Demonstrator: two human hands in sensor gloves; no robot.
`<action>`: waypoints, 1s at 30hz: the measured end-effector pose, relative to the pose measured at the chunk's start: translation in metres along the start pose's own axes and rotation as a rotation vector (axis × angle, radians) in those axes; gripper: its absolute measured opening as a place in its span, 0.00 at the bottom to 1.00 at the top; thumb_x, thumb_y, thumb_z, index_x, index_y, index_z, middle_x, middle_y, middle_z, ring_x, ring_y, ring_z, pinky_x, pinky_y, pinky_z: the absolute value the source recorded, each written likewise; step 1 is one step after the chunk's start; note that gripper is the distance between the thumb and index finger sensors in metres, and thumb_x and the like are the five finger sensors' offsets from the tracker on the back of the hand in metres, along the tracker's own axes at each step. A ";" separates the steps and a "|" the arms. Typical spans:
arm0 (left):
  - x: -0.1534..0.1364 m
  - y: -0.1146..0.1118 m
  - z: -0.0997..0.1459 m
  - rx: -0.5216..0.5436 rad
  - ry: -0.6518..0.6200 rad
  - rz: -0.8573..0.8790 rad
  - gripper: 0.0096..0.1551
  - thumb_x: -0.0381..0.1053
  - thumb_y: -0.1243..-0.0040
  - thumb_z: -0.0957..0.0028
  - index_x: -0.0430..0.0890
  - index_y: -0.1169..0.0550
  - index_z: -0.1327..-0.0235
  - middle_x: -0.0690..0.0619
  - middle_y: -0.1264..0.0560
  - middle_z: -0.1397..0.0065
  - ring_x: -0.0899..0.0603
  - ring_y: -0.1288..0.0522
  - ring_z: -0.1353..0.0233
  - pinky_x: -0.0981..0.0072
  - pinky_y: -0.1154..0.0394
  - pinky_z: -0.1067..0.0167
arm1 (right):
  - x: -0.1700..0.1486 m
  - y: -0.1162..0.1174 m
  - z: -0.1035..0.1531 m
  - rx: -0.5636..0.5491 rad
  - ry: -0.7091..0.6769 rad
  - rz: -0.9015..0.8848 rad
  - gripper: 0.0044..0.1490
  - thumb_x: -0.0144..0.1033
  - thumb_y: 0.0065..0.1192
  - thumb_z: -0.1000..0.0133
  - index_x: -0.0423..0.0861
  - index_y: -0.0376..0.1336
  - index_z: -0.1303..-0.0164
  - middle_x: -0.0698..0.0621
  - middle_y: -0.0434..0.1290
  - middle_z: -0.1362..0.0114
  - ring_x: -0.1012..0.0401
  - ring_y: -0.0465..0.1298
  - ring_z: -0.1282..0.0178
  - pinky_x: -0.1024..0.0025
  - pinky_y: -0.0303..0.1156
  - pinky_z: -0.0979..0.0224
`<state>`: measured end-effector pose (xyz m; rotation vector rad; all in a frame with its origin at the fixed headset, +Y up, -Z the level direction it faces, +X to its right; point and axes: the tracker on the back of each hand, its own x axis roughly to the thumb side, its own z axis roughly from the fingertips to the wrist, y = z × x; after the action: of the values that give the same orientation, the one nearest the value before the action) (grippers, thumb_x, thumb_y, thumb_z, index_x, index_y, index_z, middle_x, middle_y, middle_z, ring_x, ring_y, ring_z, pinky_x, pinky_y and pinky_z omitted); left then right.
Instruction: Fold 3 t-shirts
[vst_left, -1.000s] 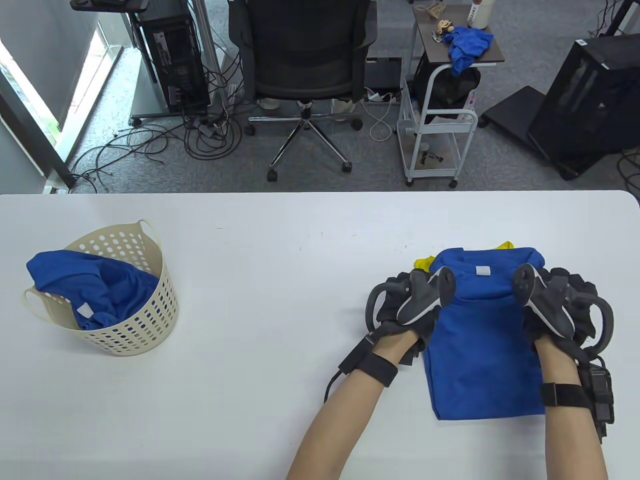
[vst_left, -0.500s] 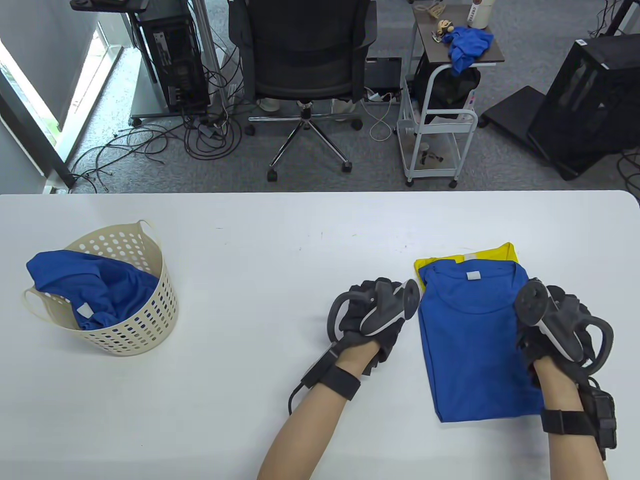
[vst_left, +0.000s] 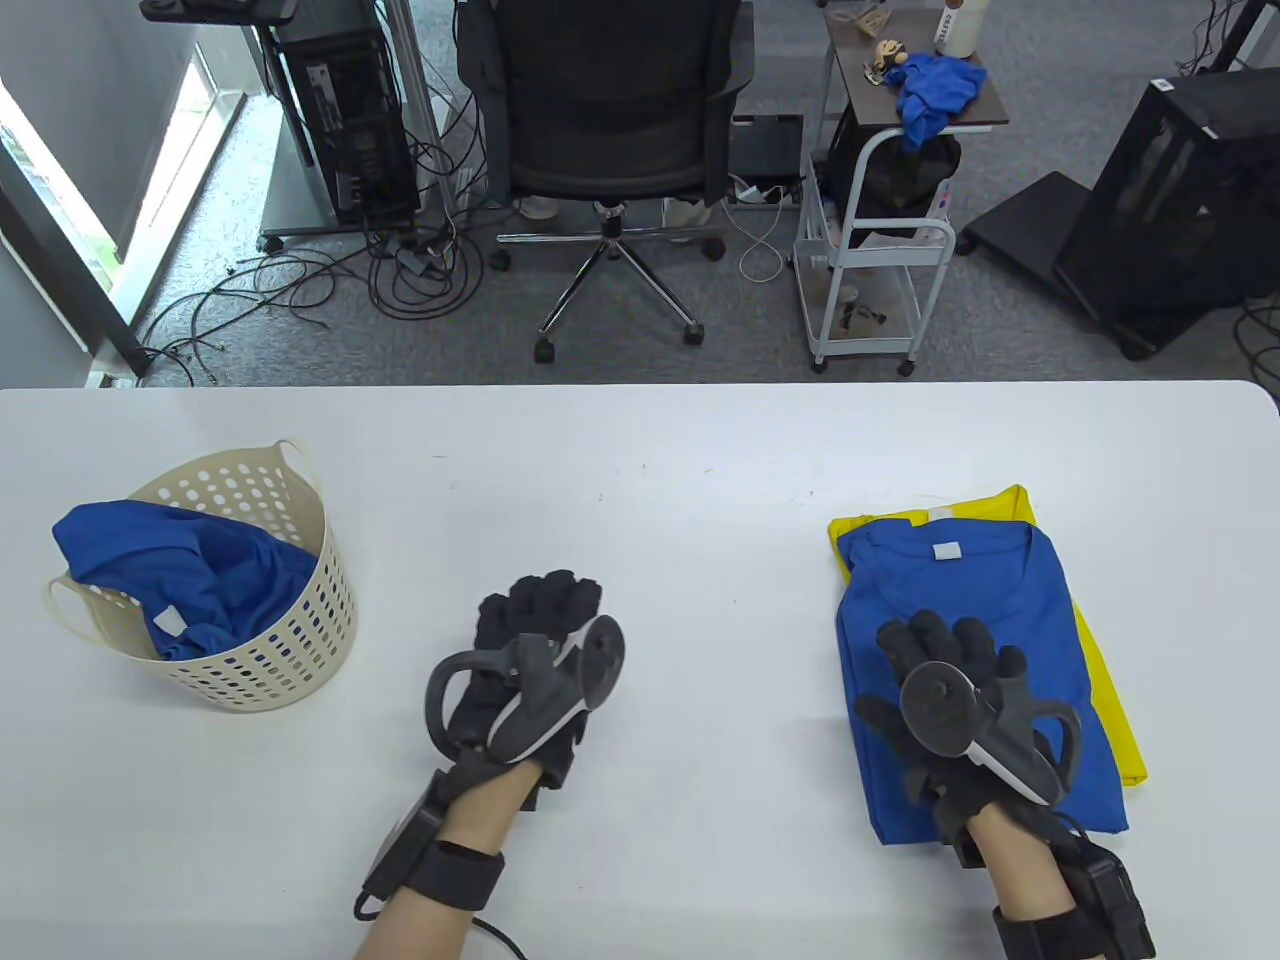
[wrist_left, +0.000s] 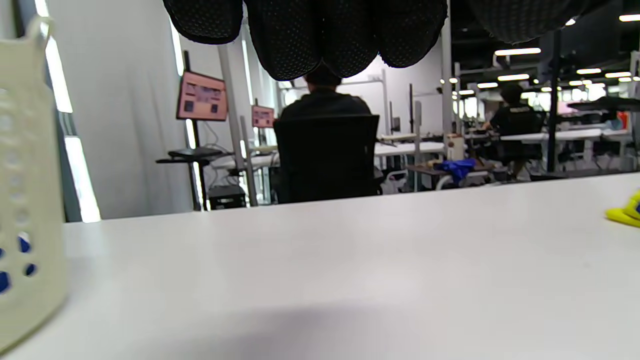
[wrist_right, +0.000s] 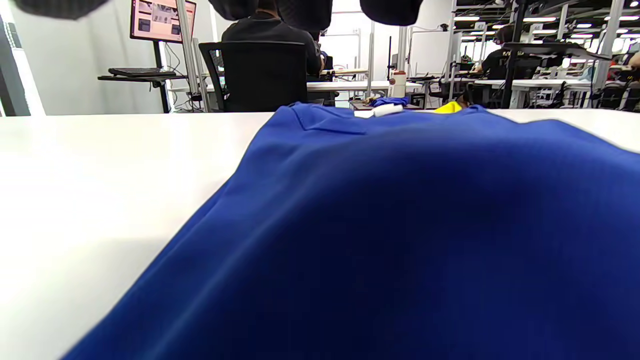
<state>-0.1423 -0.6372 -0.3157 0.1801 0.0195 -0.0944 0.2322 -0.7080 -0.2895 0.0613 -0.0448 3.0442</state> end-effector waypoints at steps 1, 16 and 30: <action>-0.011 0.007 -0.001 0.008 0.018 0.004 0.37 0.70 0.50 0.54 0.63 0.33 0.29 0.59 0.33 0.22 0.48 0.32 0.22 0.50 0.34 0.23 | -0.001 0.001 0.001 0.003 -0.002 0.009 0.48 0.62 0.55 0.53 0.56 0.48 0.23 0.46 0.50 0.13 0.34 0.49 0.15 0.25 0.44 0.21; -0.214 0.023 -0.092 -0.271 0.558 -0.287 0.30 0.62 0.48 0.48 0.69 0.36 0.30 0.59 0.42 0.17 0.45 0.43 0.16 0.43 0.41 0.20 | -0.001 0.015 0.002 0.094 -0.065 -0.058 0.46 0.59 0.56 0.52 0.55 0.50 0.24 0.45 0.51 0.14 0.34 0.50 0.16 0.24 0.42 0.22; -0.298 -0.013 -0.108 -0.754 0.775 -0.334 0.42 0.62 0.55 0.40 0.72 0.64 0.25 0.51 0.74 0.17 0.40 0.70 0.15 0.39 0.60 0.17 | -0.002 0.028 -0.002 0.199 -0.076 -0.046 0.45 0.58 0.57 0.51 0.54 0.50 0.24 0.44 0.49 0.14 0.33 0.48 0.16 0.24 0.42 0.23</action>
<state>-0.4412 -0.6030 -0.4156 -0.5531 0.8486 -0.3376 0.2316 -0.7363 -0.2920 0.1893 0.2510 2.9885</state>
